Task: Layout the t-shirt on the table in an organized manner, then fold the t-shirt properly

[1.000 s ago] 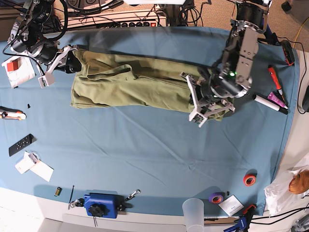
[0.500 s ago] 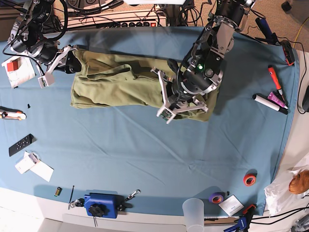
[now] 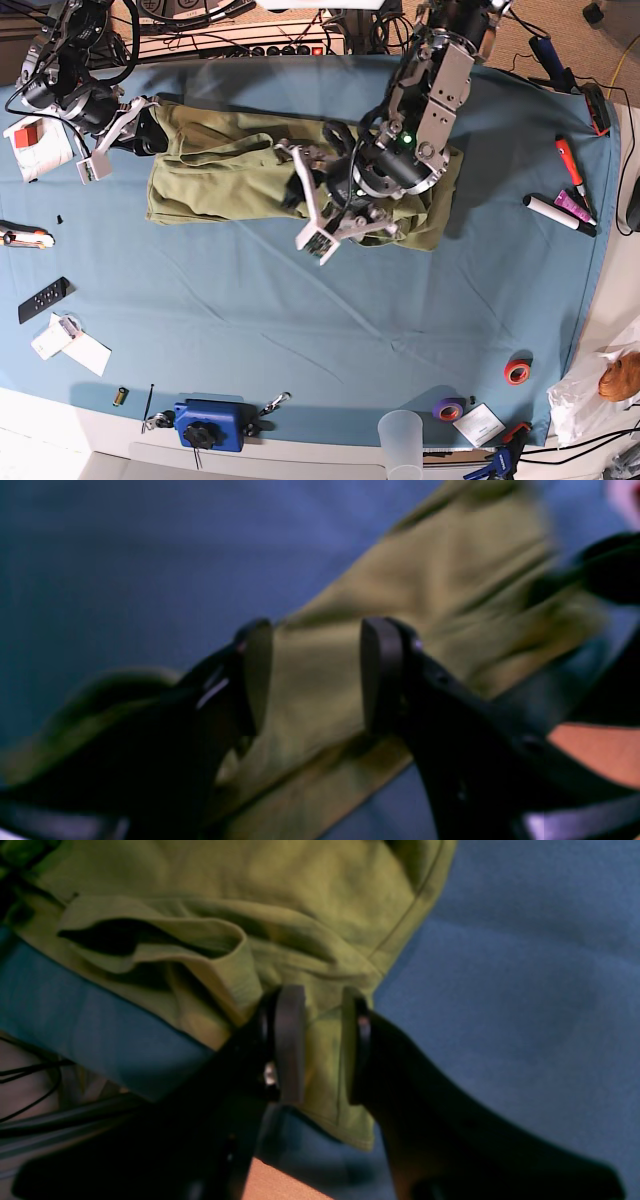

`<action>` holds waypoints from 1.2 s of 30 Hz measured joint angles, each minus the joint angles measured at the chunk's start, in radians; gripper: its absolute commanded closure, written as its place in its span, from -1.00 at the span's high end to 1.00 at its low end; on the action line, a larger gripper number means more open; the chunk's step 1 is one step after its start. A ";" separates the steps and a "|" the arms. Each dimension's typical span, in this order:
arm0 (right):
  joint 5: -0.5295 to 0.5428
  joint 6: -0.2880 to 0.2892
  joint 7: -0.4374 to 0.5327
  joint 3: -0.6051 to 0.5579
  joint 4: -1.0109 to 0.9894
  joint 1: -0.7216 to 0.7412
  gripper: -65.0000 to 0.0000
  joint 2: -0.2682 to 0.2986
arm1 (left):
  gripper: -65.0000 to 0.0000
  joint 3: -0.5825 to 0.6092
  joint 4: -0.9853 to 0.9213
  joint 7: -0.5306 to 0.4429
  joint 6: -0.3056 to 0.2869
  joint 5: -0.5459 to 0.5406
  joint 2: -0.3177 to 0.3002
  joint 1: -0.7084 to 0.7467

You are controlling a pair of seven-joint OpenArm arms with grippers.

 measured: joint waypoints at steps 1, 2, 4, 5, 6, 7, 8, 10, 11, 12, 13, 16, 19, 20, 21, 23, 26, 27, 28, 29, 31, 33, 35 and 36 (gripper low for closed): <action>0.000 0.000 0.000 0.000 0.000 0.000 -0.58 0.000 | -0.11 0.000 0.033 -0.001 0.001 0.001 0.002 -0.005; 0.000 0.000 0.000 0.000 0.000 0.000 -0.58 0.000 | -0.11 0.000 0.067 -0.003 0.002 0.017 0.002 -0.008; -0.003 0.000 0.002 0.000 0.000 0.000 -0.58 0.000 | -0.11 -0.001 0.130 -0.008 0.001 0.119 0.002 -0.007; -0.003 0.000 0.003 0.000 0.000 0.000 -0.58 0.000 | -0.14 0.000 0.156 -0.008 -0.005 0.198 0.002 -0.007; -0.004 0.000 0.003 0.000 0.000 0.000 -0.58 0.000 | -0.18 0.000 0.173 -0.013 0.018 0.276 0.000 -0.008; -0.003 0.000 0.003 0.000 0.000 0.000 -0.58 0.000 | -0.24 -0.001 0.178 -0.020 0.073 0.351 -0.006 -0.008; -0.003 0.000 0.003 0.000 0.000 0.000 -0.58 0.000 | -0.32 -0.002 0.177 -0.022 0.123 0.407 -0.019 -0.008; -0.003 0.000 0.003 0.000 0.000 0.000 -0.58 0.000 | -0.52 -0.002 0.163 -0.019 0.165 0.471 -0.069 -0.007; -0.002 0.000 0.003 0.000 0.000 0.000 -0.58 0.000 | -0.65 -0.002 0.150 -0.015 0.192 0.504 -0.087 -0.005; -0.002 0.000 0.003 0.000 0.000 0.000 -0.58 0.000 | -0.78 -0.007 0.138 -0.012 0.218 0.539 -0.099 -0.005; -0.003 0.000 0.003 0.000 0.000 0.000 -0.58 0.000 | -0.92 -0.018 0.125 -0.013 0.241 0.563 -0.109 -0.005; -0.005 0.000 0.003 0.000 0.000 0.000 -0.58 0.000 | -1.00 -0.087 0.074 -0.007 0.280 0.594 -0.112 -0.005; -0.003 0.000 0.003 0.000 0.000 0.000 -0.58 0.000 | -1.00 -0.174 0.014 0.043 0.278 0.533 -0.114 -0.006; -0.003 0.000 0.003 0.000 0.000 0.000 -0.58 0.000 | -1.00 -0.198 -0.006 0.069 0.250 0.491 -0.115 -0.005; -0.003 0.000 0.003 0.000 0.000 0.000 -0.58 0.000 | -1.00 -0.217 -0.024 0.078 0.220 0.450 -0.115 -0.002; -0.002 0.000 0.003 0.000 0.000 0.000 -0.58 0.000 | -1.00 -0.239 -0.047 0.079 0.153 0.359 -0.114 0.008; -0.003 0.000 0.003 0.000 0.000 0.000 -0.58 0.000 | -1.00 -0.244 -0.046 0.079 0.085 0.255 -0.114 0.038; -0.004 0.000 0.003 0.000 0.000 0.000 -0.58 0.000 | -1.00 -0.244 -0.047 0.079 0.068 0.211 -0.114 0.048; -0.003 0.000 0.003 0.000 0.000 0.000 -0.58 0.000 | -1.00 -0.244 -0.047 0.079 0.052 0.166 -0.114 0.057; -0.002 0.000 0.003 0.000 0.000 0.000 -0.58 0.000 | -1.00 -0.244 -0.046 0.079 0.039 0.113 -0.114 0.067; -0.005 0.000 0.003 0.000 0.000 0.000 -0.58 0.000 | -1.00 -0.244 -0.046 0.078 -0.006 0.033 -0.114 0.089; -0.003 0.000 0.003 0.000 0.000 0.000 -0.58 0.000 | -1.00 -0.243 -0.046 0.073 -0.048 -0.023 -0.114 0.115; -0.003 0.000 0.003 0.000 0.000 0.000 -0.58 0.000 | -1.00 -0.243 -0.046 0.074 -0.059 -0.057 -0.114 0.138; -0.002 0.000 0.003 0.000 0.000 0.000 -0.58 0.000 | -1.00 -0.243 -0.046 0.069 -0.068 -0.068 -0.114 0.146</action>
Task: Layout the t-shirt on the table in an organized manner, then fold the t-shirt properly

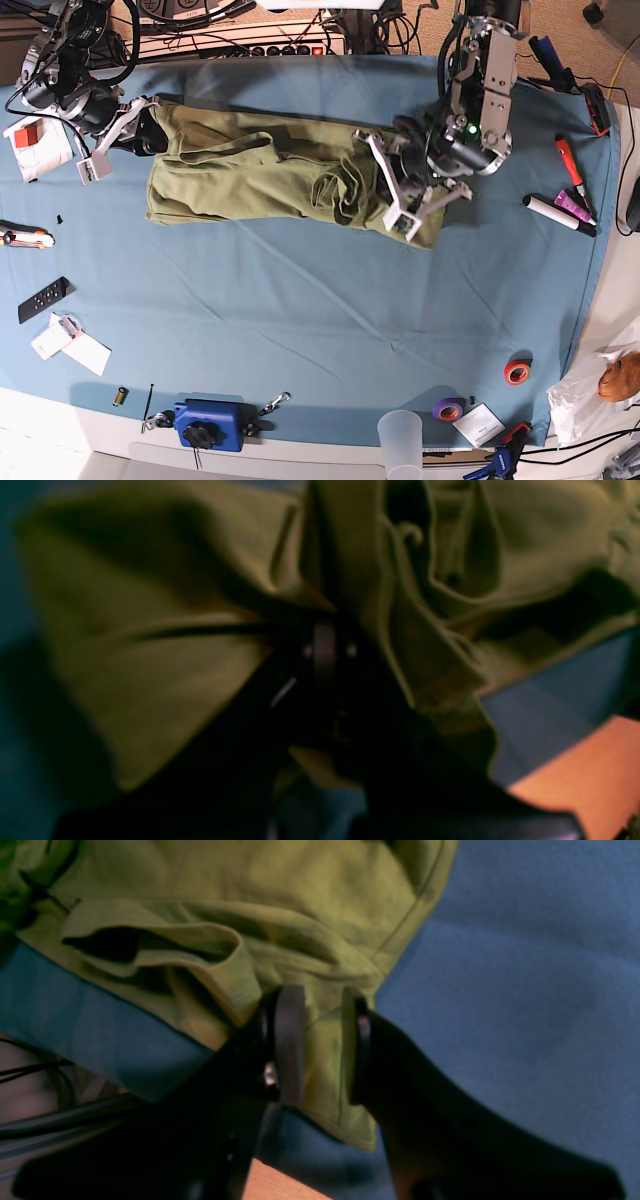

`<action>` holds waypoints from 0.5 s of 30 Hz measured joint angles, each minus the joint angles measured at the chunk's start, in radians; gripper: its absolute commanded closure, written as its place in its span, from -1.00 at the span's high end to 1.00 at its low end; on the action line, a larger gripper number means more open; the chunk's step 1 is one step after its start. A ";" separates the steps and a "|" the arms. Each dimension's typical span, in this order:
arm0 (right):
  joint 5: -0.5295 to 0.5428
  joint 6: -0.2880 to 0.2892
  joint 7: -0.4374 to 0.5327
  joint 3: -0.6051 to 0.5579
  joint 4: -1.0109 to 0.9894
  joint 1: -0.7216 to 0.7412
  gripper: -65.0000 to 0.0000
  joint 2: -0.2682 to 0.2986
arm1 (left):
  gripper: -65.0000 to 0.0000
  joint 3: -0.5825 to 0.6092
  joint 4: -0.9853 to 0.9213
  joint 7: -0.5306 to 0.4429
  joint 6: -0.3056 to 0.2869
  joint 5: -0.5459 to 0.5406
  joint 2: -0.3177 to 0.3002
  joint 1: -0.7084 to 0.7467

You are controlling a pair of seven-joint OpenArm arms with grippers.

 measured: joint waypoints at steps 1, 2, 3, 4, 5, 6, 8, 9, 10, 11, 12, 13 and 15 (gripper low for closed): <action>0.000 0.000 0.000 0.000 0.000 0.000 -0.58 0.000 | -1.00 0.000 0.000 -0.018 -0.001 -0.017 0.000 0.010; 0.000 0.000 0.000 0.000 0.000 0.000 -0.58 0.000 | -1.00 0.000 0.000 -0.033 -0.001 -0.035 0.000 0.018; 0.000 0.000 0.000 0.000 0.000 0.000 -0.58 0.000 | -1.00 0.000 0.000 -0.040 -0.001 -0.057 0.002 0.023; 0.000 0.000 0.003 0.000 0.000 0.000 -0.58 0.000 | -1.00 0.000 0.000 -0.049 -0.003 -0.072 0.004 0.027; 0.000 0.000 0.013 0.000 0.000 0.000 -0.58 0.000 | -1.00 0.000 0.000 -0.052 -0.004 -0.095 0.007 0.030; 0.000 0.000 0.022 0.000 0.000 0.000 -0.58 0.000 | -1.00 0.001 0.000 -0.056 -0.004 -0.106 0.008 0.030; -0.001 0.000 0.026 0.000 0.000 0.004 -0.58 0.000 | -1.00 0.021 0.000 -0.082 -0.004 -0.095 0.008 0.029; -0.001 0.000 0.026 0.000 0.000 0.009 -0.58 0.000 | -1.00 0.035 0.000 -0.101 -0.004 -0.076 0.007 0.029; 0.000 0.000 0.026 0.000 0.000 0.017 -0.58 0.000 | -1.00 0.055 -0.002 -0.125 -0.004 -0.050 0.007 0.030; 0.000 0.000 0.026 0.000 0.000 0.027 -0.58 0.000 | -1.00 0.079 -0.008 -0.160 -0.004 -0.023 0.007 0.029; 0.000 0.000 0.026 0.000 0.000 0.039 -0.58 0.000 | -1.00 0.105 -0.015 -0.196 -0.005 0.016 0.006 0.029; 0.007 0.000 0.026 0.000 0.000 0.050 -0.58 0.000 | -1.00 0.130 -0.024 -0.224 -0.005 0.049 0.008 0.028; 0.031 0.000 0.022 0.000 0.000 0.067 -0.58 0.000 | -1.00 0.176 -0.052 -0.234 0.034 0.090 0.008 0.022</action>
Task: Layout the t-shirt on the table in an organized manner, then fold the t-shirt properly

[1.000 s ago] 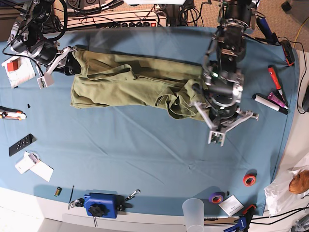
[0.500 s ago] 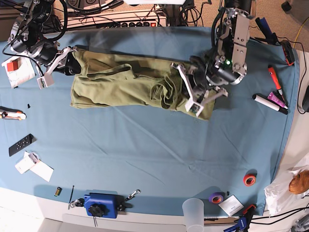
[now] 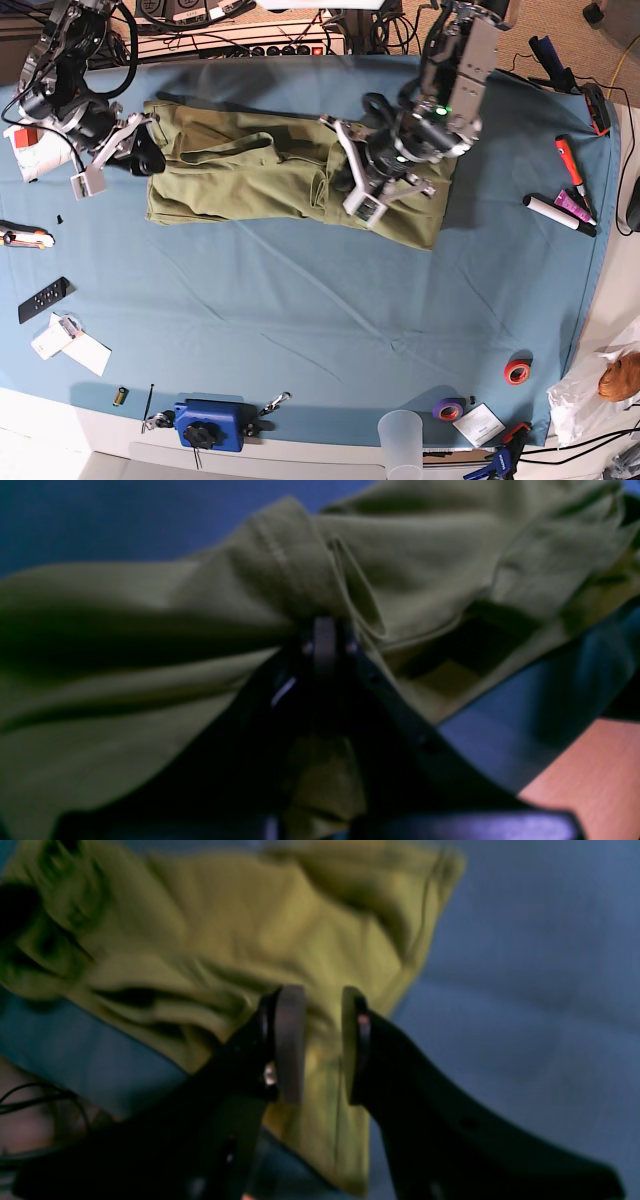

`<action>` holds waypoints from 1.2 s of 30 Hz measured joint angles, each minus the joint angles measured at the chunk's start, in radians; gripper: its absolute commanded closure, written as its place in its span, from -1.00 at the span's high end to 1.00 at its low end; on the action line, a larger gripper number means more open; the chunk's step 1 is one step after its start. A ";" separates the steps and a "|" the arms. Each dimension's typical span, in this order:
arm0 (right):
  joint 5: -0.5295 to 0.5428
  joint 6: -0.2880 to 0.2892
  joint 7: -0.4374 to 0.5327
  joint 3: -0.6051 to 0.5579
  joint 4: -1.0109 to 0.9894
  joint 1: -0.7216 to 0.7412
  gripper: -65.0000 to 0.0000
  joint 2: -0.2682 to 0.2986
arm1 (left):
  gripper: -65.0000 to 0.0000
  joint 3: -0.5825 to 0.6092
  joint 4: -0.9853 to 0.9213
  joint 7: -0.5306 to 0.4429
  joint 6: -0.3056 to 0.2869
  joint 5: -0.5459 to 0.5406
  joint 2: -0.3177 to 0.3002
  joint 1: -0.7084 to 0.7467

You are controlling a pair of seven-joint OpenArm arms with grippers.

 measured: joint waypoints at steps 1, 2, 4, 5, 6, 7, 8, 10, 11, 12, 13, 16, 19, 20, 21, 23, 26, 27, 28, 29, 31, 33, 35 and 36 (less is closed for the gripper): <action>0.008 0.000 -0.004 0.000 0.000 0.006 -0.58 0.000 | -1.00 0.021 -0.023 -0.003 0.026 0.007 0.000 -0.005; 0.014 0.000 -0.007 0.000 0.000 0.010 -0.58 0.000 | -1.00 0.038 -0.048 -0.007 0.037 0.021 0.000 -0.008; 0.022 0.000 -0.008 0.000 0.000 0.012 -0.58 0.000 | -1.00 0.064 -0.099 -0.025 0.035 0.032 0.000 -0.009; 0.022 0.000 -0.008 0.000 0.000 0.012 -0.58 0.000 | -1.00 0.073 -0.112 -0.040 0.037 0.044 0.006 -0.009; 0.022 0.000 -0.008 0.000 0.000 0.012 -0.58 0.000 | -1.00 0.074 -0.119 -0.039 0.037 0.066 0.017 -0.011; 0.022 0.000 -0.008 0.000 0.000 0.012 -0.58 0.000 | -1.00 0.074 -0.122 -0.038 0.038 0.074 0.027 -0.012; 0.022 0.000 -0.008 0.000 0.000 0.012 -0.58 0.000 | -1.00 0.073 -0.120 -0.034 0.039 0.085 0.034 -0.012; 0.021 0.000 -0.007 0.000 0.000 0.012 -0.58 0.000 | -1.00 0.074 -0.099 0.008 0.041 0.093 0.042 -0.019; 0.021 0.000 -0.005 0.000 0.000 0.012 -0.58 0.000 | -1.00 0.074 -0.082 0.045 0.041 0.093 0.045 -0.028; 0.021 0.000 0.001 0.000 0.000 0.012 -0.58 0.000 | -1.00 0.075 -0.058 0.068 0.035 0.089 0.047 -0.038; 0.022 0.000 0.002 0.000 0.000 0.013 -0.57 0.000 | -1.00 0.076 -0.026 0.080 0.034 0.089 0.050 -0.047; 0.020 0.000 0.003 0.000 0.000 0.012 -0.29 0.000 | -1.00 0.076 0.089 0.122 0.034 0.084 0.054 -0.088; 0.021 0.000 0.000 0.000 0.000 0.013 0.09 0.000 | -1.00 0.076 0.200 0.145 0.037 0.138 0.055 -0.083; 0.022 0.000 -0.004 0.000 0.000 0.012 0.10 0.000 | -1.00 0.076 0.229 0.148 0.048 0.161 0.054 -0.071; 0.022 0.000 -0.012 0.000 0.000 0.012 0.10 0.000 | -1.00 0.079 0.253 0.149 0.079 0.190 0.050 -0.058; 0.024 0.000 -0.048 0.000 0.000 0.013 0.10 0.000 | -1.00 0.079 0.289 0.160 0.117 0.274 0.035 -0.033; -0.007 0.000 -0.090 0.000 0.000 0.012 0.10 0.000 | -1.00 0.079 0.317 0.169 0.146 0.364 -0.011 0.014; -0.028 0.000 -0.089 0.000 0.000 0.012 0.10 0.000 | -1.00 0.079 0.319 0.172 0.159 0.382 -0.028 0.030; -0.039 0.000 -0.081 0.000 0.000 0.012 0.10 0.000 | -1.00 0.079 0.319 0.173 0.181 0.393 -0.040 0.043; -0.040 0.000 -0.073 0.000 0.000 0.012 0.10 0.000 | -1.00 0.079 0.319 0.173 0.210 0.399 -0.051 0.055; -0.038 -0.006 -0.058 0.007 0.000 0.013 0.10 0.000 | -1.00 0.079 0.319 0.172 0.227 0.403 -0.064 0.071; -0.039 -0.024 -0.059 0.028 0.000 0.014 0.10 0.000 | -1.00 0.079 0.319 0.173 0.233 0.407 -0.067 0.085; -0.023 -0.023 -0.053 0.047 -0.021 0.016 0.09 0.000 | -1.00 0.079 0.319 0.172 0.233 0.413 -0.066 0.091; -0.015 -0.023 -0.049 0.052 -0.044 0.016 0.09 0.000 | -1.00 0.079 0.319 0.172 0.233 0.411 -0.066 0.090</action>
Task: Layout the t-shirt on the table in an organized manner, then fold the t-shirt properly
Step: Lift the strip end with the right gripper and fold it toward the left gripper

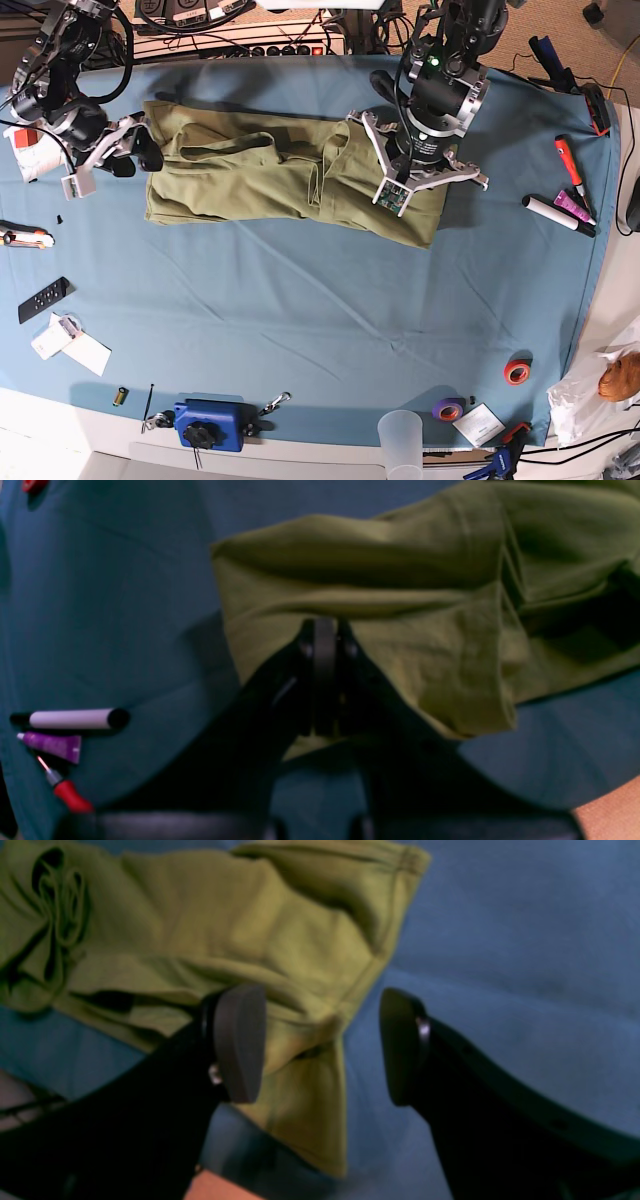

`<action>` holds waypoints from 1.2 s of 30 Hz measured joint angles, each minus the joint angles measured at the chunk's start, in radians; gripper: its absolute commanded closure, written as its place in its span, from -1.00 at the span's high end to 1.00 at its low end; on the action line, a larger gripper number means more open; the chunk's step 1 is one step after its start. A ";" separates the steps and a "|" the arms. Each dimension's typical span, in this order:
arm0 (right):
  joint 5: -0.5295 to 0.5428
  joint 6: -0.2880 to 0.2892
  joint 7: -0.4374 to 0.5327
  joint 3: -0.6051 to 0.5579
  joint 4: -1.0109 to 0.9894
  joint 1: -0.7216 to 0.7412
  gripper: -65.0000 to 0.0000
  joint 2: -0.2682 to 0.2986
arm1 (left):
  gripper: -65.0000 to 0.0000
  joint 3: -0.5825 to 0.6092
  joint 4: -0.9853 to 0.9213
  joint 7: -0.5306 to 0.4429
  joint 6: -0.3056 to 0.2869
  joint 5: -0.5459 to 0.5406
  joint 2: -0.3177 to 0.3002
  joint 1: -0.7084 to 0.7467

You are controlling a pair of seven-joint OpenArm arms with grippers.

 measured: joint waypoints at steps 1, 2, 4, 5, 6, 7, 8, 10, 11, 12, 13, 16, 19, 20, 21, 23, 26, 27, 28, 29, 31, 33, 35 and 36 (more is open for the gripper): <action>0.024 0.000 -0.005 0.006 -0.031 0.003 0.09 0.000 | -1.00 0.000 0.000 0.000 0.000 0.000 0.000 -0.001; 0.061 0.003 -0.012 0.009 -0.071 0.007 0.09 0.000 | -1.00 0.000 0.000 0.000 0.000 0.002 0.000 -0.001; 0.148 0.020 -0.069 0.011 -0.158 0.027 0.09 -0.001 | -1.00 0.000 0.000 0.000 0.003 0.002 0.000 0.000; 0.193 0.024 -0.105 0.011 -0.209 0.045 0.09 0.000 | -1.00 0.000 0.000 -0.001 0.003 0.002 0.000 -0.001; 0.234 0.022 -0.129 0.010 -0.261 0.066 0.09 0.000 | -1.00 0.000 0.000 -0.001 0.003 0.002 0.000 -0.001; 0.266 0.023 -0.138 0.009 -0.311 0.085 0.09 0.000 | -1.00 0.000 0.000 0.000 0.003 0.002 0.000 0.000; 0.297 0.021 -0.138 0.008 -0.359 0.103 0.09 0.000 | -1.00 0.000 0.000 0.000 0.003 0.002 0.000 -0.001; 0.354 0.024 -0.137 0.008 -0.446 0.137 0.09 -0.001 | -1.00 0.000 0.000 0.000 0.003 0.002 0.000 0.000; 0.371 0.024 -0.133 0.008 -0.483 0.153 0.09 0.000 | -1.00 0.000 0.000 0.000 0.003 0.002 0.000 0.000; 0.389 0.031 -0.131 0.008 -0.513 0.169 0.09 0.000 | -1.00 0.000 0.000 0.000 0.003 0.002 0.000 0.000; 0.409 0.030 -0.131 0.007 -0.540 0.183 0.09 0.005 | -1.00 0.000 0.000 -0.001 0.003 0.002 0.000 -0.001; 0.458 0.036 -0.110 -0.027 -0.597 0.211 0.09 0.014 | -1.00 0.000 0.000 -0.001 0.003 0.002 0.000 0.000; 0.464 0.039 -0.097 -0.095 -0.612 0.214 0.09 0.021 | -1.00 0.000 0.000 -0.011 0.003 0.002 0.000 0.000; 0.464 0.040 -0.092 -0.117 -0.612 0.212 0.09 0.026 | -1.00 0.000 0.000 -0.011 0.003 0.002 0.000 0.000; 0.464 0.043 -0.088 -0.142 -0.612 0.212 0.09 0.031 | -1.00 0.000 0.000 -0.011 0.003 0.002 0.000 0.000; 0.464 0.046 -0.081 -0.192 -0.611 0.220 0.09 0.033 | -1.00 0.000 0.000 -0.011 0.003 0.002 0.000 0.000; 0.432 0.057 -0.069 -0.258 -0.603 0.227 0.09 0.033 | -1.00 0.000 0.000 -0.011 0.003 0.002 0.000 0.000; 0.415 0.057 -0.061 -0.277 -0.598 0.228 0.09 0.035 | -1.00 0.000 0.000 -0.011 0.003 0.002 0.000 0.000; 0.398 0.057 -0.058 -0.293 -0.591 0.229 0.09 0.037 | -1.00 0.000 0.000 -0.011 0.003 0.002 0.000 0.000; 0.377 0.053 -0.058 -0.308 -0.579 0.229 0.06 0.037 | -1.00 0.000 0.000 -0.011 0.003 0.002 0.000 0.000; 0.349 0.047 -0.059 -0.332 -0.541 0.228 -0.11 0.029 | -1.00 0.000 0.000 -0.011 0.003 0.002 0.000 0.000; 0.299 0.032 -0.074 -0.340 -0.483 0.221 -0.42 0.018 | -1.00 0.000 0.000 -0.011 0.003 0.002 0.000 0.000; 0.261 0.024 -0.112 -0.348 -0.412 0.209 -0.71 0.005 | -1.00 0.000 0.000 -0.011 0.003 0.002 0.000 0.000; 0.248 0.018 -0.126 -0.354 -0.374 0.203 -0.82 -0.001 | -1.00 0.000 0.000 -0.011 0.003 0.002 0.000 0.000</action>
